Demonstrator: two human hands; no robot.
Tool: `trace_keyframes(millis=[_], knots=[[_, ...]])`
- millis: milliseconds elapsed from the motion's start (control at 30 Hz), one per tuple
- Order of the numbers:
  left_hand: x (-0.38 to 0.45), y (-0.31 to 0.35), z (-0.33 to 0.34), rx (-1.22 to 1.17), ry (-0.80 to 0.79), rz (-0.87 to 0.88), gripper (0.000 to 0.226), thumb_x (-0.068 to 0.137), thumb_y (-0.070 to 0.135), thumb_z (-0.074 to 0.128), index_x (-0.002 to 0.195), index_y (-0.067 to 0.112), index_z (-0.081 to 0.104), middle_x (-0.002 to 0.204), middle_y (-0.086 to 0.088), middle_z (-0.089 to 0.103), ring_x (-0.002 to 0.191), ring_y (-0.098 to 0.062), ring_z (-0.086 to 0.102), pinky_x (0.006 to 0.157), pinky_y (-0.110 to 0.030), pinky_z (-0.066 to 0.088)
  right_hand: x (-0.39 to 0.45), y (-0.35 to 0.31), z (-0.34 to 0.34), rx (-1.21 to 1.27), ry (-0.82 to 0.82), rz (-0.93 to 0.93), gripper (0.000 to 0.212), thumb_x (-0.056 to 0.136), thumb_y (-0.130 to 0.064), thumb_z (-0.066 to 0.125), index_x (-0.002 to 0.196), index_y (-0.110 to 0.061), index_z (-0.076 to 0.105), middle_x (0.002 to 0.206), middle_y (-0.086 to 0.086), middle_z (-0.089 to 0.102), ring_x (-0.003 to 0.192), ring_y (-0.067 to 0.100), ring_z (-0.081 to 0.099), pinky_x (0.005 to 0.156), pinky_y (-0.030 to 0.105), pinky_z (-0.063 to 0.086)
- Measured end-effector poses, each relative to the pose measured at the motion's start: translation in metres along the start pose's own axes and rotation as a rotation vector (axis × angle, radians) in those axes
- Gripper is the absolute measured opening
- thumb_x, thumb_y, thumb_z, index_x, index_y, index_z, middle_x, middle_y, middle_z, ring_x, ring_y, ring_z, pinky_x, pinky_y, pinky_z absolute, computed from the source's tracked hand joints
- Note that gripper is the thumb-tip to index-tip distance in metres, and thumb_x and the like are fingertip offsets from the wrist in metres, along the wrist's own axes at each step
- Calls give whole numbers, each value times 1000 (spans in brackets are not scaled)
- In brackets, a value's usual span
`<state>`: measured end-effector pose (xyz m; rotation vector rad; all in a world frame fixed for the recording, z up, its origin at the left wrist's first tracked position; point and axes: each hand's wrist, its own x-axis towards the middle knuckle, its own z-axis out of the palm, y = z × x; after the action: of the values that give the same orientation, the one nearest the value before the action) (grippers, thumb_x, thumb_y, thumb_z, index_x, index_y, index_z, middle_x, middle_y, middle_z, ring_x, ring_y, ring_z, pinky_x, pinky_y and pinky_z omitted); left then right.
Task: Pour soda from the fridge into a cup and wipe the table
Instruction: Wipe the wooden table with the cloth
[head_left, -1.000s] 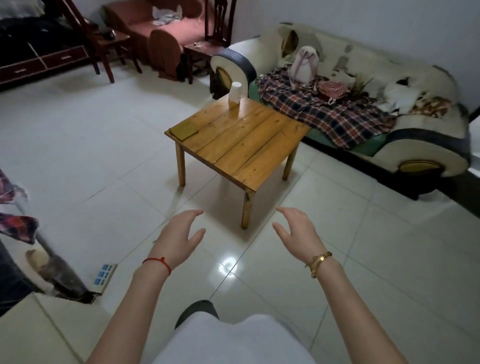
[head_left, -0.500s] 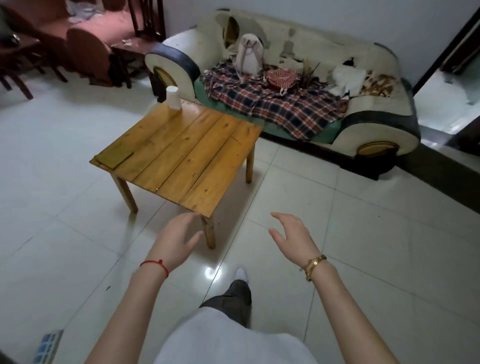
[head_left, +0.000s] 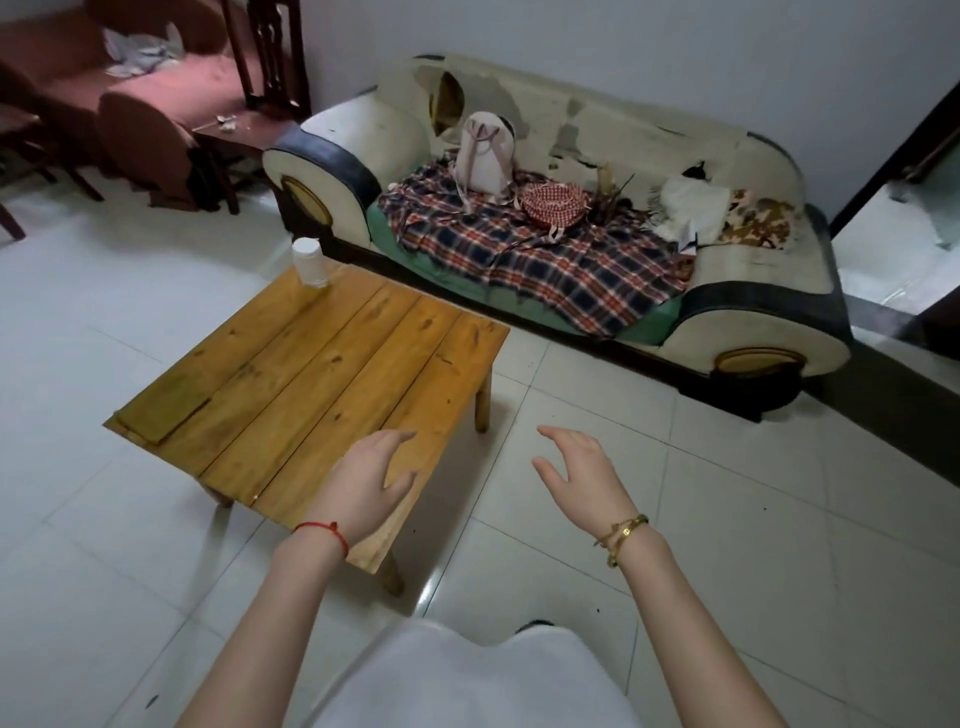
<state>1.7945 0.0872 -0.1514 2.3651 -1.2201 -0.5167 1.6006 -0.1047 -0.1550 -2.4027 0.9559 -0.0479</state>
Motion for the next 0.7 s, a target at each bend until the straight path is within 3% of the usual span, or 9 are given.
trace_keyframes(millis=[333, 700], knots=[[91, -15, 3, -35, 82, -227, 47, 97, 33, 55, 142, 22, 45, 142, 2, 51, 133, -15, 45, 111, -30, 38, 150, 9, -1, 24, -166, -190, 48, 98, -35, 46, 143, -22, 39, 143, -1, 45, 137, 15, 33, 116, 38, 29], [210, 33, 8, -165, 360, -585, 49, 97, 31, 56, 144, 22, 45, 144, 0, 50, 134, -17, 45, 111, -34, 40, 359, 12, -60, -92, -317, -538, 45, 98, -33, 49, 140, -20, 45, 138, 0, 51, 132, 16, 40, 112, 39, 35]])
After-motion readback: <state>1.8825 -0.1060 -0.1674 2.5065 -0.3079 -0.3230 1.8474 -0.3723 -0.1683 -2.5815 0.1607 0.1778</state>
